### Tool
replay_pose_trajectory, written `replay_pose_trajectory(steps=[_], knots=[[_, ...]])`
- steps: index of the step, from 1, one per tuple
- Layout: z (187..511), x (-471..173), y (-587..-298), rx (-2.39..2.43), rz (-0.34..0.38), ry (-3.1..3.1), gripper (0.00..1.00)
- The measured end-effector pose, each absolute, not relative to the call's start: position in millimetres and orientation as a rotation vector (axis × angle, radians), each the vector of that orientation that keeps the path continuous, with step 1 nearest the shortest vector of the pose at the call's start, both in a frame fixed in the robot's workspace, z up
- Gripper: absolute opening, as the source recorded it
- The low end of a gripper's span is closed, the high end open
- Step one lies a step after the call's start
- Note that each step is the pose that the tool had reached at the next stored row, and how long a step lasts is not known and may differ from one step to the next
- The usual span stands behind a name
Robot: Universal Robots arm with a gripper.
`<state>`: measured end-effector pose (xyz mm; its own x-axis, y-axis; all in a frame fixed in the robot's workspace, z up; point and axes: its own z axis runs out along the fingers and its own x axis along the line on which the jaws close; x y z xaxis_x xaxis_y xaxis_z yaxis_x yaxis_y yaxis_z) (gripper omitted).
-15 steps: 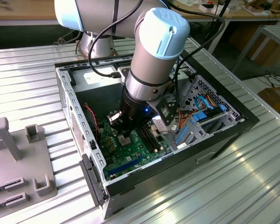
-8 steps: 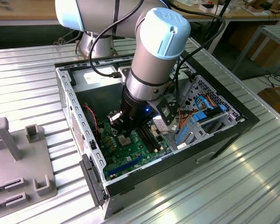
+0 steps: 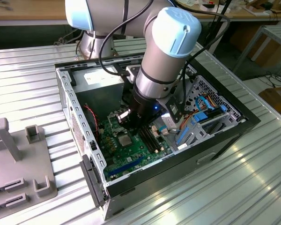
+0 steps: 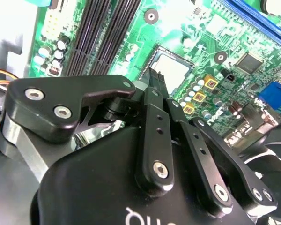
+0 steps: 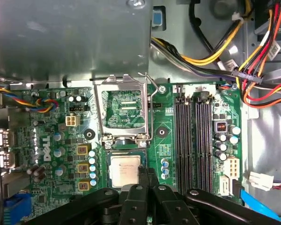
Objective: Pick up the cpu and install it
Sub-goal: 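Close the cpu cover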
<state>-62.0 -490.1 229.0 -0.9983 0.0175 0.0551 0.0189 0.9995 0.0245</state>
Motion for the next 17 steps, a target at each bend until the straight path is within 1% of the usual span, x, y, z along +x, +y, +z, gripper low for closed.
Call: replay_pose_trajectory(steps=[13, 17], knots=[[230, -52, -489, 0.286, -0.036, -3.066, 0.11], [230, -52, -489, 0.456, -0.032, -3.044, 0.11]])
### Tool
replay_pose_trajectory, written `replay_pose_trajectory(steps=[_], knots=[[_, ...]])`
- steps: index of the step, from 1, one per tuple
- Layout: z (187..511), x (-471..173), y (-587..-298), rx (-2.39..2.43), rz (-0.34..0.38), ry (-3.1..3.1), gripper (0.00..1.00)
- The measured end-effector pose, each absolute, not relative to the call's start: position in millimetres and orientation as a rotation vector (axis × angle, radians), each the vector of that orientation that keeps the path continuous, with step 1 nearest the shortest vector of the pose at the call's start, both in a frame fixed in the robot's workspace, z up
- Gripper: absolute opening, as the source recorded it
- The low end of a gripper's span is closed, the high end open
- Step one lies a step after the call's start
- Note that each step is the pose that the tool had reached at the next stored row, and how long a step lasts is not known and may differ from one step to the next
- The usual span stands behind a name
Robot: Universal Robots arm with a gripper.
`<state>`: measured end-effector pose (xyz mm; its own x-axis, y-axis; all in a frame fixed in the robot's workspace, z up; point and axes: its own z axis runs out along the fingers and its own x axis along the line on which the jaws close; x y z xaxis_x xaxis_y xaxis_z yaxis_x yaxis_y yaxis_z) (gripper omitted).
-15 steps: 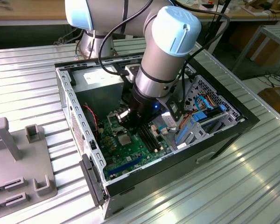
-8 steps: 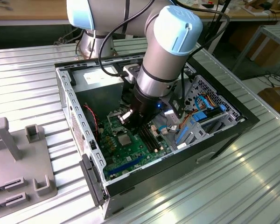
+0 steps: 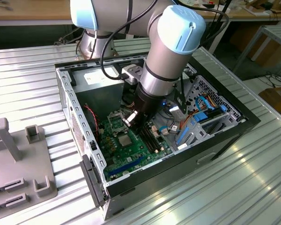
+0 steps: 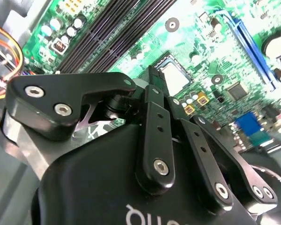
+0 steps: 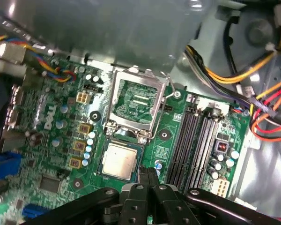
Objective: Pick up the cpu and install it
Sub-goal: 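Close the cpu cover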
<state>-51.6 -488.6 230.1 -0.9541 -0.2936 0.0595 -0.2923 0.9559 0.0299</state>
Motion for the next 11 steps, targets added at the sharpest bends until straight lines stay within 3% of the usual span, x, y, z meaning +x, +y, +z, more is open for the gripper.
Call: replay_pose_trajectory(steps=[11], knots=[[230.1, -51.3, -488.6, 0.595, -0.028, -3.019, 0.11]])
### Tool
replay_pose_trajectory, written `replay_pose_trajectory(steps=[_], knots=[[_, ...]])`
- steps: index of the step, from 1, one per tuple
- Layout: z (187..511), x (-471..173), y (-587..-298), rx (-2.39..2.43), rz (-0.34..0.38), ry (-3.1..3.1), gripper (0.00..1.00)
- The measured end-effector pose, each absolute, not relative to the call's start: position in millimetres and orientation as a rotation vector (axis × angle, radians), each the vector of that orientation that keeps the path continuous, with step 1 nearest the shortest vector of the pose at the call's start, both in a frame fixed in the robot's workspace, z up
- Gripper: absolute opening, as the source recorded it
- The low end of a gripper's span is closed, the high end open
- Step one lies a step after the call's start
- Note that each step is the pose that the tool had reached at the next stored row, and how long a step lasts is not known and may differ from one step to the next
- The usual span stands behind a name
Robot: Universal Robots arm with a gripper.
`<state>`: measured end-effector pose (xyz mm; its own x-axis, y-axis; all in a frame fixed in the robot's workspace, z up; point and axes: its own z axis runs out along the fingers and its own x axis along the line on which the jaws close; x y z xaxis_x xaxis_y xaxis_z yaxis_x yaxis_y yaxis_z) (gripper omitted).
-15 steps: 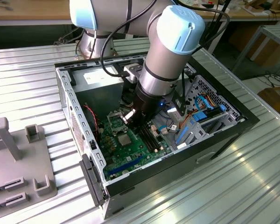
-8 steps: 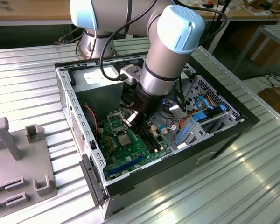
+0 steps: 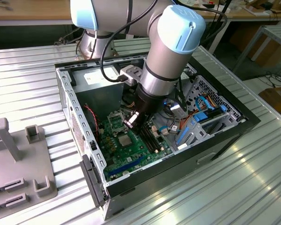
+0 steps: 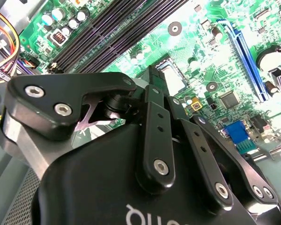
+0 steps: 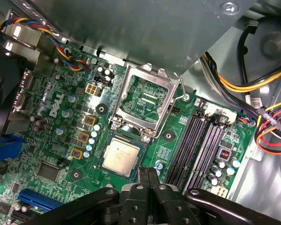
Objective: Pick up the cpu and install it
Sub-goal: 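Close the cpu cover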
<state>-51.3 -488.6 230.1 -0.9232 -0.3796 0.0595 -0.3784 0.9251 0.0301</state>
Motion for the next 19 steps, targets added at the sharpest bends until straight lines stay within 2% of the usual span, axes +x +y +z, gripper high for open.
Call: replay_pose_trajectory(steps=[19], knots=[[237.8, -50.2, -488.4, 0.712, -0.039, -2.995, 0.11]])
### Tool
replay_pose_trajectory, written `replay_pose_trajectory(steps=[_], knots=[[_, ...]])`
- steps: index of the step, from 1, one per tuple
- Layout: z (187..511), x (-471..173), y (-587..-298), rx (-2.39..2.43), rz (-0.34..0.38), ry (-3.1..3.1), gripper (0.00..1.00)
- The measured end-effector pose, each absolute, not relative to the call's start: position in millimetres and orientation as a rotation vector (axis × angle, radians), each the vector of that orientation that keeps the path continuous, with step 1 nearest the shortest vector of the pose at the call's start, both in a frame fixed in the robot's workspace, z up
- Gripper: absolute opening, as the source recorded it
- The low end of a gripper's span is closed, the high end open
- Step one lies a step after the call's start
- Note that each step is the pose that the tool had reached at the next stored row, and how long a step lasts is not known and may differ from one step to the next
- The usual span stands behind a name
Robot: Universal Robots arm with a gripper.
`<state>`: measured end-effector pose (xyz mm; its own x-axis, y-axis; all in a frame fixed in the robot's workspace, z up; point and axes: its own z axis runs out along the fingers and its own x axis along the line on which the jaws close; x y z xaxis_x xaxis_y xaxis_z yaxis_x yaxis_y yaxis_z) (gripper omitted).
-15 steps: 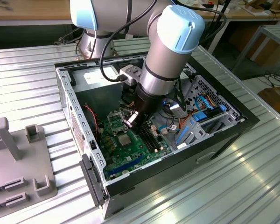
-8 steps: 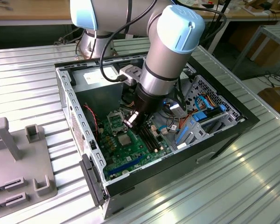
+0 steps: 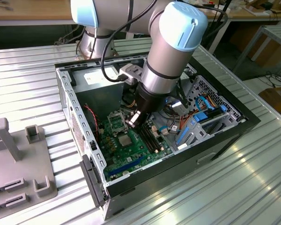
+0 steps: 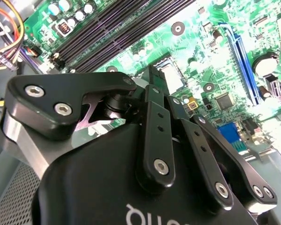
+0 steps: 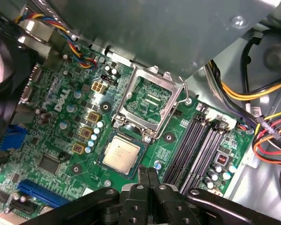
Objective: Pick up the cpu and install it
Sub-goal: 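Close the cpu cover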
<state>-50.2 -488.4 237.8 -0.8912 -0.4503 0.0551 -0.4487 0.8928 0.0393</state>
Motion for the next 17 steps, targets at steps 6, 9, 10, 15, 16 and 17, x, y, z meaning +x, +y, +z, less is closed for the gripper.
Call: replay_pose_trajectory(steps=[6, 9, 10, 15, 16, 17], knots=[[240, -48, -488, 0.733, -0.157, -3.004, 0.11], [240, -43, -488, 0.742, -0.229, -3.004, 0.11], [240, -41, -488, 0.743, -0.233, -3.003, 0.11], [238, -38, -488, 0.865, -0.235, -2.961, 0.11], [238, -38, -488, 0.891, -0.235, -2.953, 0.11], [237, -38, -488, 0.922, -0.235, -2.942, 0.11]])
